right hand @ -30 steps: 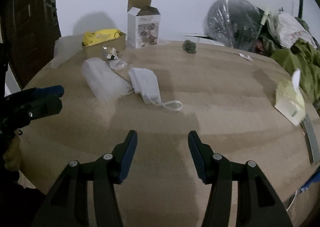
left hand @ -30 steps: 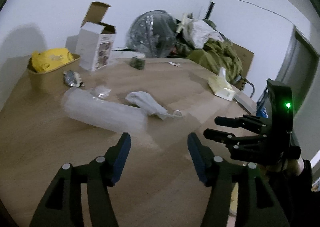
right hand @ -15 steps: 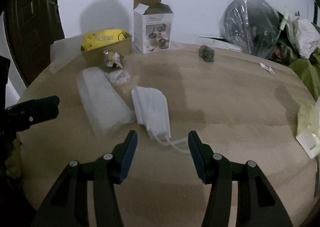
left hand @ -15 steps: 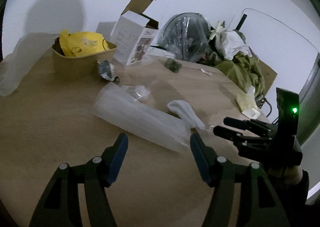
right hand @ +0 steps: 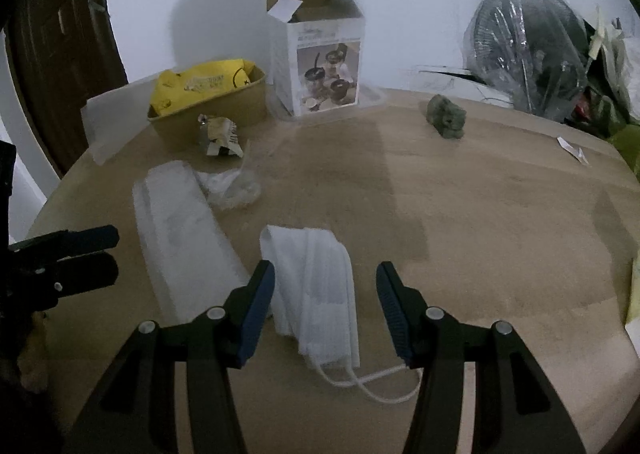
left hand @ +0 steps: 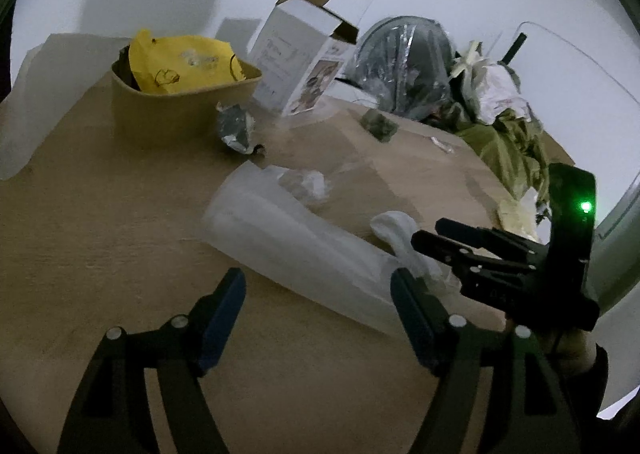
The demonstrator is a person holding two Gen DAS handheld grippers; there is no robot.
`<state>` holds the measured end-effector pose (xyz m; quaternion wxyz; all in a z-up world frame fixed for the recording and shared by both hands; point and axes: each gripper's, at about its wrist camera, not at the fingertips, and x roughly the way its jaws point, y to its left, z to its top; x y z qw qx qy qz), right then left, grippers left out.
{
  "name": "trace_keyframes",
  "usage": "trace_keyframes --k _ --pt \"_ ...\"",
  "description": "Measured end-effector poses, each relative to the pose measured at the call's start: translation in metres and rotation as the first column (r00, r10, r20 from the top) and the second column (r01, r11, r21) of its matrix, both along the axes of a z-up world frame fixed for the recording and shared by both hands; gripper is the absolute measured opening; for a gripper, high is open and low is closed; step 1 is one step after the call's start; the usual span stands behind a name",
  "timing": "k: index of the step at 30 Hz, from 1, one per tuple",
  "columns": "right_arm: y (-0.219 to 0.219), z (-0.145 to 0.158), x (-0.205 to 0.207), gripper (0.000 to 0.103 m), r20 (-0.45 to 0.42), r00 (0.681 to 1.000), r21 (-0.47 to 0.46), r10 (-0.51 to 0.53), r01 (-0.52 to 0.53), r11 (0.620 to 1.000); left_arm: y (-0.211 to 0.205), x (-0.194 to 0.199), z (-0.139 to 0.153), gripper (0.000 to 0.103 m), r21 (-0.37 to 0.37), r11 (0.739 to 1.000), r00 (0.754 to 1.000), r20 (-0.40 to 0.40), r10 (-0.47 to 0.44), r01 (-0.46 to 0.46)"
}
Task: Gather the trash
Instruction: 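Grasp the white face mask with the right tool while the left tool grasps the clear plastic sleeve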
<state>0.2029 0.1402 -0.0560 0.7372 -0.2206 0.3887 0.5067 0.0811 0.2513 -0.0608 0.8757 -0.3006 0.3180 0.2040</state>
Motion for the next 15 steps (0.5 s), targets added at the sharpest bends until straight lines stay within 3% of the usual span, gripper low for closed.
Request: trace_keyframes --k 5,9,15 --pt "0.008 -0.008 0.002 0.051 -0.008 1.000 -0.037 0.024 -0.024 0.999 0.007 0.011 -0.008 0.076 -0.057 0.998 1.000 -0.021 0.010 -0.011" --pt "0.011 -0.017 0.003 0.050 -0.019 0.999 -0.068 0.028 -0.029 0.997 0.010 0.023 -0.012 0.076 -0.057 0.998 0.998 -0.056 0.012 -0.015" --pt "0.007 -0.020 -0.004 0.024 -0.031 0.998 -0.066 0.060 -0.061 0.996 0.017 0.034 -0.013 0.076 -0.054 0.998 0.995 -0.092 0.031 -0.036"
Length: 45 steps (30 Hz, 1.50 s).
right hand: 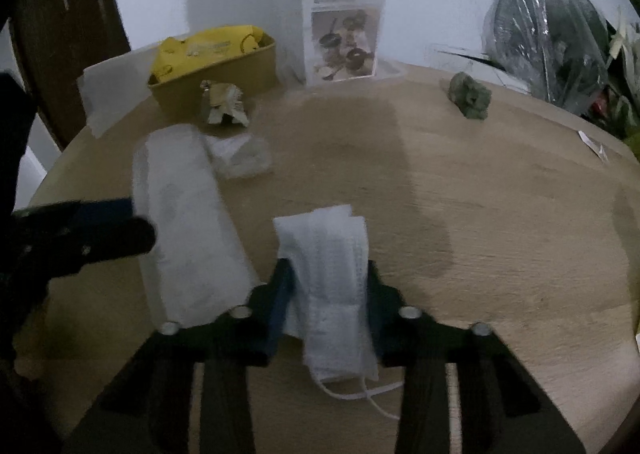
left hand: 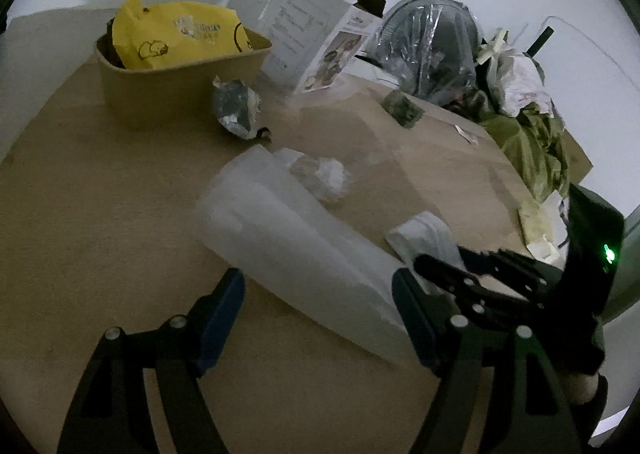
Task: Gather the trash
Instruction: 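Grasp the white face mask with the right tool while the left tool grasps the clear plastic sleeve, then lift the mask and plastic sleeve and carry both toward the bucket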
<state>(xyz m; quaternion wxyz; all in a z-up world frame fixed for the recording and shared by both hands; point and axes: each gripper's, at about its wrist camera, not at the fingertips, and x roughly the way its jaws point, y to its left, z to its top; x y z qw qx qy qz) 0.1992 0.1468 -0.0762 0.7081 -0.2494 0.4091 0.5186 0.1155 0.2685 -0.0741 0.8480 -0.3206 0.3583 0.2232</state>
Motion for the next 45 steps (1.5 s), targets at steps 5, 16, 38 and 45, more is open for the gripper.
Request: trace_keyframes --k 5,16,38,45 --pt "-0.014 0.009 0.004 0.014 0.031 0.999 0.030 -0.034 0.033 0.999 0.005 0.009 -0.002 0.076 0.033 0.999 0.999 -0.046 -0.005 0.007" --pt "-0.048 0.019 0.023 0.009 0.039 0.994 0.062 -0.104 0.101 0.993 -0.001 0.029 -0.005 0.076 0.130 0.990 0.993 -0.115 -0.038 0.053" --pt "-0.087 0.036 0.003 0.009 0.069 0.987 0.104 -0.148 0.140 0.985 -0.035 0.009 0.018 0.024 0.231 0.969 0.996 -0.041 -0.075 0.083" --pt "-0.111 0.048 -0.016 0.009 0.097 0.981 0.121 -0.170 0.158 0.980 -0.056 -0.015 0.041 0.022 0.279 0.956 0.995 0.027 -0.097 0.086"
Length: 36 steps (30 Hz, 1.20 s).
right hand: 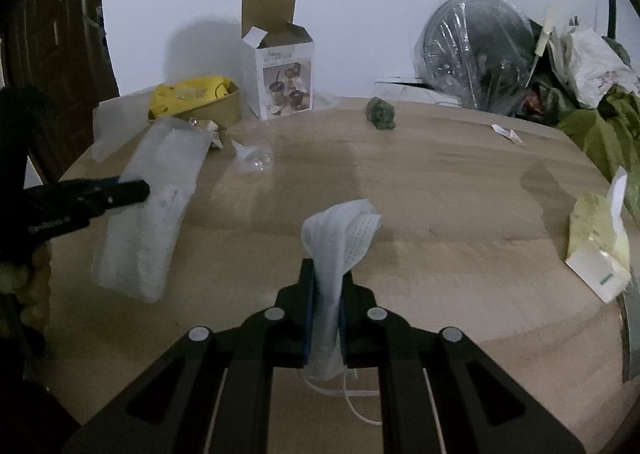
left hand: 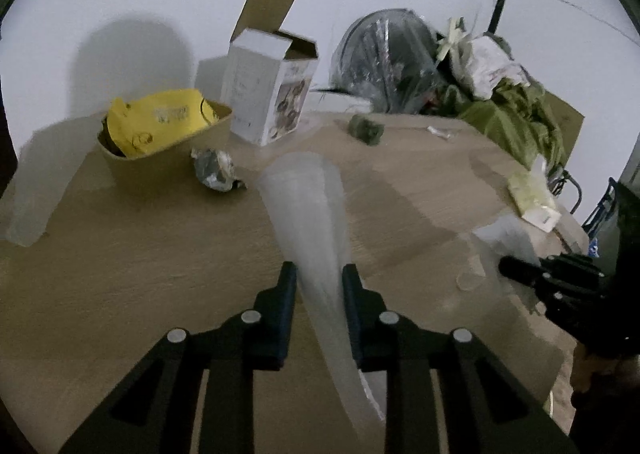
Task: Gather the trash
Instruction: 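Lift the mask and plastic sleeve and carry both toward the bucket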
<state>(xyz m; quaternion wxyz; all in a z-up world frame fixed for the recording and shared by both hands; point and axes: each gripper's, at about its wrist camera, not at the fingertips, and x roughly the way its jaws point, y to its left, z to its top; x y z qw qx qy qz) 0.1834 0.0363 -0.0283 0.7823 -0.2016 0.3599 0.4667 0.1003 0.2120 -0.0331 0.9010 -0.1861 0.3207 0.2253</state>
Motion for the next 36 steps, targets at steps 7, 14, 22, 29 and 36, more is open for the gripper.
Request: trace_keyframes --k 7,14,22,29,36 --pt "-0.027 0.006 -0.019 0.009 0.022 0.999 0.009 -0.036 0.035 0.999 -0.028 -0.017 0.017 0.021 0.037 0.998 0.997 0.060 -0.056 0.054" --pt "-0.051 0.008 -0.040 0.009 0.037 0.997 0.010 -0.068 0.067 0.998 -0.050 -0.034 0.026 0.018 0.057 0.993 0.989 0.098 -0.107 0.102" --pt "-0.078 0.016 -0.060 0.009 0.070 0.991 0.022 -0.117 0.116 0.993 -0.075 -0.051 0.040 0.015 0.098 0.985 0.976 0.154 -0.154 0.140" --pt "-0.109 0.022 -0.074 0.009 0.087 0.982 0.041 -0.165 0.162 0.986 -0.101 -0.056 0.048 0.014 0.143 0.972 0.964 0.164 -0.207 0.185" --pt "-0.148 0.020 -0.084 0.009 0.092 0.969 0.043 -0.231 0.228 0.973 -0.136 -0.046 0.047 0.014 0.154 0.945 0.936 0.162 -0.314 0.290"
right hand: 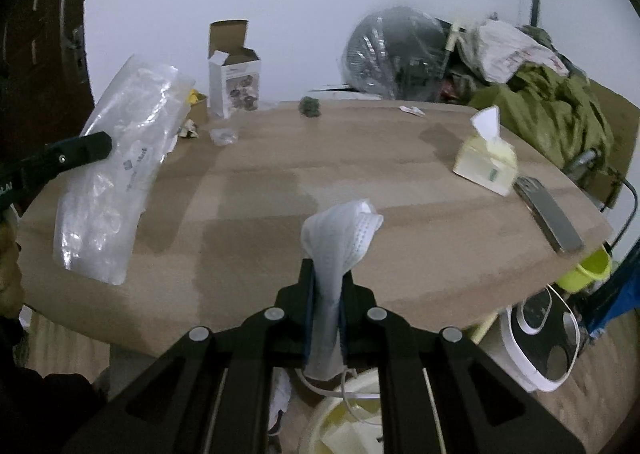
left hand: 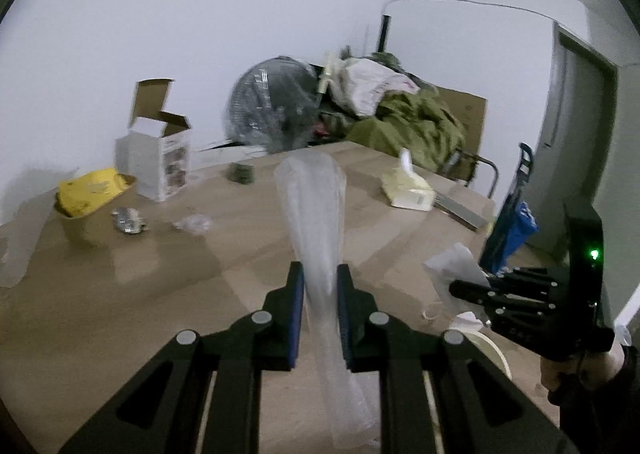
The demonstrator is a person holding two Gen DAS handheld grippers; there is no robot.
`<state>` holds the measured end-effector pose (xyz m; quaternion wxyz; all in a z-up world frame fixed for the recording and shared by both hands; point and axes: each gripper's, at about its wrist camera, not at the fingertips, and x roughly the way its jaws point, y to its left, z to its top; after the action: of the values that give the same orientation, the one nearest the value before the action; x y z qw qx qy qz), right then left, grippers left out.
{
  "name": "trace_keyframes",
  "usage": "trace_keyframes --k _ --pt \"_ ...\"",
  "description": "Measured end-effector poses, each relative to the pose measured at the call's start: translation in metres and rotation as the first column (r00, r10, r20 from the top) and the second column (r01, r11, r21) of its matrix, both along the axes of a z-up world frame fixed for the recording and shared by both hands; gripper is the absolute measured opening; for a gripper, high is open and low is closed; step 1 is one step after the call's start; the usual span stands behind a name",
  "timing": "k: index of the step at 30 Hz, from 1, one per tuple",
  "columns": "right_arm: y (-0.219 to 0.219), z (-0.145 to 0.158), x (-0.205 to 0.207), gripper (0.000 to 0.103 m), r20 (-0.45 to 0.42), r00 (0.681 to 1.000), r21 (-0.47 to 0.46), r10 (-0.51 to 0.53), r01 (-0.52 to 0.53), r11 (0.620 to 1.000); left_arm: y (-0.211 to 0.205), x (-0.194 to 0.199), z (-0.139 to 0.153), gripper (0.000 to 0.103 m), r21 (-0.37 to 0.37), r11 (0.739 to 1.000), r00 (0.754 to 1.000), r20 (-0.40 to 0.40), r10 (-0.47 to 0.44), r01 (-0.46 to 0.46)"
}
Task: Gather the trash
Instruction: 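Lift the mask and plastic sleeve and carry both toward the bucket, then open the right tool over the bucket to drop the mask while the left tool drops the sleeve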
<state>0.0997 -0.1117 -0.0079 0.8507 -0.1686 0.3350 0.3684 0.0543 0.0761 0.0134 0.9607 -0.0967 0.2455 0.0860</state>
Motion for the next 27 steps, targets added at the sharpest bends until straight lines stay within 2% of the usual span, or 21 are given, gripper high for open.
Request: trace_keyframes --k 10,22,27 --pt "-0.071 -0.010 -0.008 0.009 -0.007 0.988 0.004 -0.153 0.153 0.988 -0.055 0.023 -0.007 0.014 0.009 0.984 0.984 -0.010 -0.176 0.176" --pt "-0.143 -0.046 -0.013 0.010 -0.081 0.950 -0.022 -0.300 0.299 0.954 -0.125 0.051 -0.026 0.014 0.024 0.931 0.930 -0.072 -0.360 0.363" --pt "-0.162 -0.066 -0.015 0.026 -0.126 0.931 -0.029 -0.343 0.342 0.939 -0.155 0.062 -0.040 0.014 0.038 0.895 0.892 -0.117 -0.437 0.444"
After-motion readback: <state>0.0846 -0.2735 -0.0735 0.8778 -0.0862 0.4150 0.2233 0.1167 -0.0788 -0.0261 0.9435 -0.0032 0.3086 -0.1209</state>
